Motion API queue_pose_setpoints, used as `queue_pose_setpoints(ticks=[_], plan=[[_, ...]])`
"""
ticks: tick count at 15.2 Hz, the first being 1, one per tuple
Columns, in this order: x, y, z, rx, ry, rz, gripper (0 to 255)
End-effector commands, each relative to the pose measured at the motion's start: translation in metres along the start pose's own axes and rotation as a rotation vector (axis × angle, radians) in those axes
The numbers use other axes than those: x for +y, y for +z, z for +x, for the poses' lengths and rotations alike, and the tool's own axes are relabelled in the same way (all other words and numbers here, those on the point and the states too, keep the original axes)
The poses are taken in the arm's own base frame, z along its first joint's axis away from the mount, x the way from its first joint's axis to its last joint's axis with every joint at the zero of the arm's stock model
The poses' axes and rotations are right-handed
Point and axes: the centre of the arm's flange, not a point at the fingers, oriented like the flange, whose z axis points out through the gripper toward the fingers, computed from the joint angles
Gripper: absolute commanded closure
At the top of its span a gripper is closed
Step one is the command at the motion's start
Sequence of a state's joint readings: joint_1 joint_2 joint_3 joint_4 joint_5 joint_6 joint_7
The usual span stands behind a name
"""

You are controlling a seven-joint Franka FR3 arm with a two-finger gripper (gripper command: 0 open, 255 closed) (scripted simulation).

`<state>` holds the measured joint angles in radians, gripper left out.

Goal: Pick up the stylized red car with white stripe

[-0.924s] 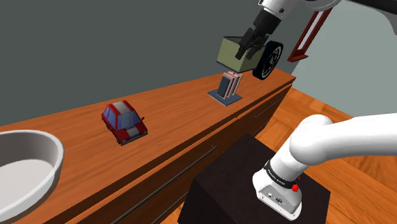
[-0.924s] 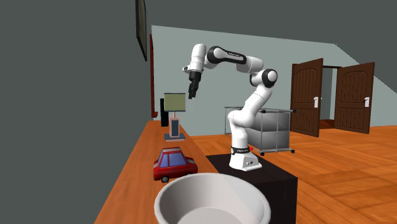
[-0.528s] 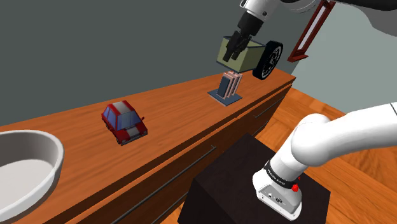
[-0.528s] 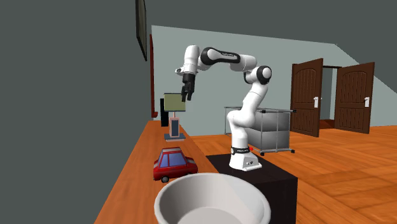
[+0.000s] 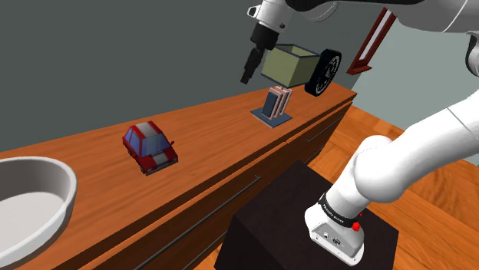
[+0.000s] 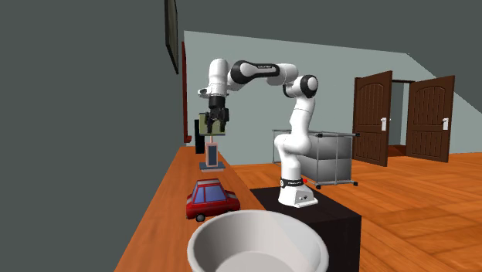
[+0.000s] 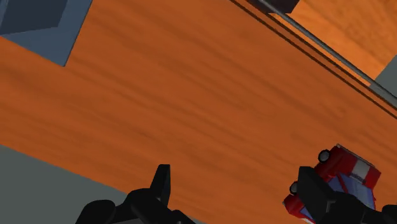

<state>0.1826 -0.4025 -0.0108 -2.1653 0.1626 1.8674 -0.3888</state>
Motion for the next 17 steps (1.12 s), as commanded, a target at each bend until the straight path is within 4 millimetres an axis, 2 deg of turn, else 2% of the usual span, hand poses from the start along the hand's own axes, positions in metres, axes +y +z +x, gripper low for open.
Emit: queue_pose_setpoints(ticks=[1, 9, 17], plan=[[-0.010, 0.018, 0.023, -0.016, -0.087, 0.017, 0], [-0.064, 0.080, 0.094, -0.077, -0.422, 0.083, 0], [-0.141, 0.142, 0.138, -0.138, -0.756, 0.148, 0]])
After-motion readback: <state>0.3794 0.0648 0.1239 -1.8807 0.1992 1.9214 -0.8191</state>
